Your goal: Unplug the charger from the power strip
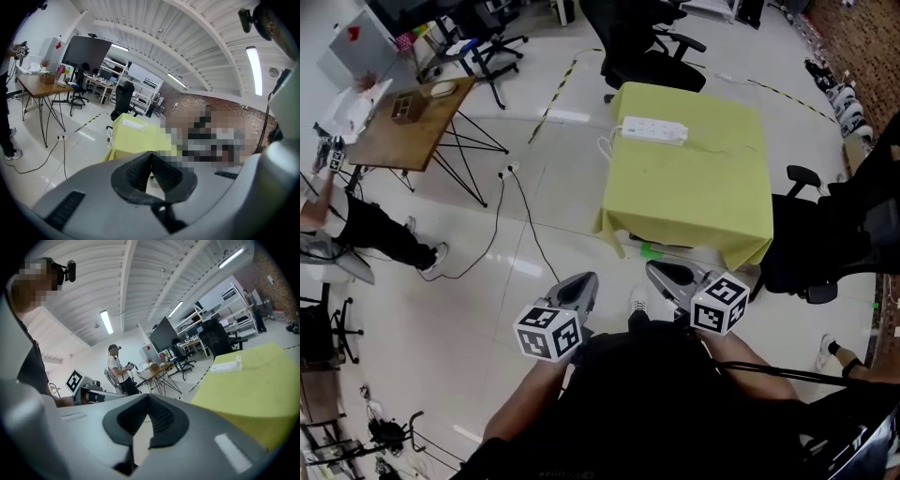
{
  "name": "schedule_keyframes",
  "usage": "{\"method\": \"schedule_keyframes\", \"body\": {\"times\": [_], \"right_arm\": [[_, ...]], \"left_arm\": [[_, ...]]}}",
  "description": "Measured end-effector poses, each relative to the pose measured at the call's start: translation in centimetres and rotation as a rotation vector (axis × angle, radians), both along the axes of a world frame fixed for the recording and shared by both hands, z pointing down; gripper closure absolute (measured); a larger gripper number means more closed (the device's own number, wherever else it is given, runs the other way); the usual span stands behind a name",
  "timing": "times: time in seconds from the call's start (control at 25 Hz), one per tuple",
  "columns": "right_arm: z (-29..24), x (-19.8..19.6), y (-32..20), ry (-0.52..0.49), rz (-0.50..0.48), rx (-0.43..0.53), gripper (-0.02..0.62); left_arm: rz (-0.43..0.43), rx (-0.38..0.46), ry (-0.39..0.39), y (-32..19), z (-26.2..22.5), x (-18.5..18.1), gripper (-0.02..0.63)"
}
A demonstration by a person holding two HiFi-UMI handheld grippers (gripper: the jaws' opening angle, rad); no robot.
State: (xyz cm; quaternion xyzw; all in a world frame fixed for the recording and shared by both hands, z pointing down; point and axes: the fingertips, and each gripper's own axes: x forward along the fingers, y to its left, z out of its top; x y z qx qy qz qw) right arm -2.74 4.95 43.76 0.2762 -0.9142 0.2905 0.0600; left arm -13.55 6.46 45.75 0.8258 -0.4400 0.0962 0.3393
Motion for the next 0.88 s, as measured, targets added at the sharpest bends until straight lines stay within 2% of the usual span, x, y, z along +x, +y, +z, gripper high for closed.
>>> {"method": "schedule_keyframes", "body": {"times": [0.28,0.72,0.88], "right_arm": [[0.2,3.4,-8.7,-0.024,0.023,0.004,0.592],[2.7,7.4,-16.3,-0.052,0.077,-0.033,0.592],[3.6,8.8,-18.7,-0.059,0.138,-0.060,0.592]], "left_arm": [[-0.008,0.031,0.028,-9.3,-2.1,2.9,0.600],[0.040,-0.025,-0.022,-15.9,0.3,6.2,0.600],[0.076,-0.023,-0.028,-18.9,0.2,7.0,0.600]]}}
